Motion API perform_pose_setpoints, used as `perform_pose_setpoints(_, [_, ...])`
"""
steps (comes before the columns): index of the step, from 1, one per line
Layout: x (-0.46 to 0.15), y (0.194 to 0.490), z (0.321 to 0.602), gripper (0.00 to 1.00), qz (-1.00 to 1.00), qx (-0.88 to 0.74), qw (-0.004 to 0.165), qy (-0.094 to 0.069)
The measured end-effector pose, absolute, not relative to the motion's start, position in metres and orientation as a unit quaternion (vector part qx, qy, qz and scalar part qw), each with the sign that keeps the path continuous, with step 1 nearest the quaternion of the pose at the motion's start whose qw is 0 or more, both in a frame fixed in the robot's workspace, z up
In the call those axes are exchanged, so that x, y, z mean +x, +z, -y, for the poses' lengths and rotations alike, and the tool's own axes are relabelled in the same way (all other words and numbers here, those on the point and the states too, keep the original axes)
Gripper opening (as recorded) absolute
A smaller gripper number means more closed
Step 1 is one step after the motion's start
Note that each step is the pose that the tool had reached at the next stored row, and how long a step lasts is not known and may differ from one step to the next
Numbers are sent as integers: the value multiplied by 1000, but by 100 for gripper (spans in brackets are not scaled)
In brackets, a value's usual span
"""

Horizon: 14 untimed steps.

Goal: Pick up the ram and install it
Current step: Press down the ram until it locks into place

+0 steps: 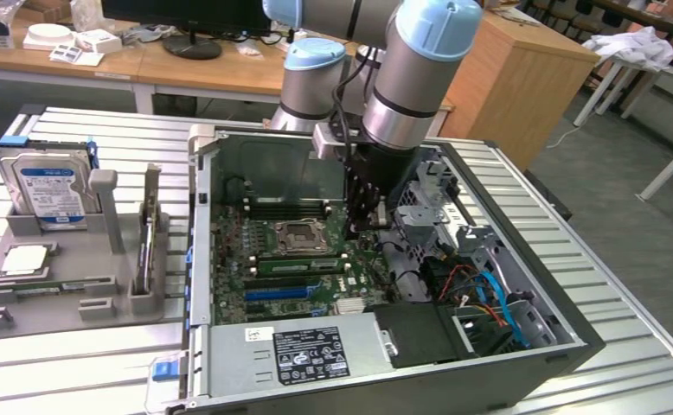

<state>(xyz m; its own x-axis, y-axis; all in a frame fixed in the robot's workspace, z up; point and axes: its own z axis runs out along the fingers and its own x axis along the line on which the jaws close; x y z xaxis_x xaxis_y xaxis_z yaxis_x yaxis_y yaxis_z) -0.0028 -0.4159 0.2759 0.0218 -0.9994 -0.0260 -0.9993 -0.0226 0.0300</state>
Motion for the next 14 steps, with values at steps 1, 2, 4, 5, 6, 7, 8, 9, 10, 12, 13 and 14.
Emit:
perform_pose_setpoints(1, [-3, 276, 416, 11, 700, 714, 2, -20])
perform_pose_setpoints(2, [-3, 276, 416, 11, 703, 711, 2, -20])
perform_pose_setpoints(4, [-3, 276, 416, 11, 704, 710, 2, -20])
perform_pose_setpoints(5, [-3, 276, 416, 11, 704, 710, 1, -20])
perform_pose_setpoints(6, [-3, 276, 416, 11, 704, 710, 1, -20])
perform_pose_setpoints(7, [-3, 275, 416, 11, 704, 710, 1, -20])
perform_pose_setpoints(8, [-3, 274, 416, 11, 704, 710, 1, -20])
perform_pose_setpoints(9, [-3, 273, 416, 11, 704, 710, 1, -20])
perform_pose_setpoints(10, [-3, 272, 416, 11, 704, 710, 1, -20])
perform_pose_setpoints(12, [-3, 269, 416, 11, 705, 709, 1, -20])
perform_pose_setpoints(13, [-3, 267, 416, 11, 705, 709, 1, -20])
perform_pose_setpoints(14, [-3, 266, 416, 11, 705, 709, 1, -20])
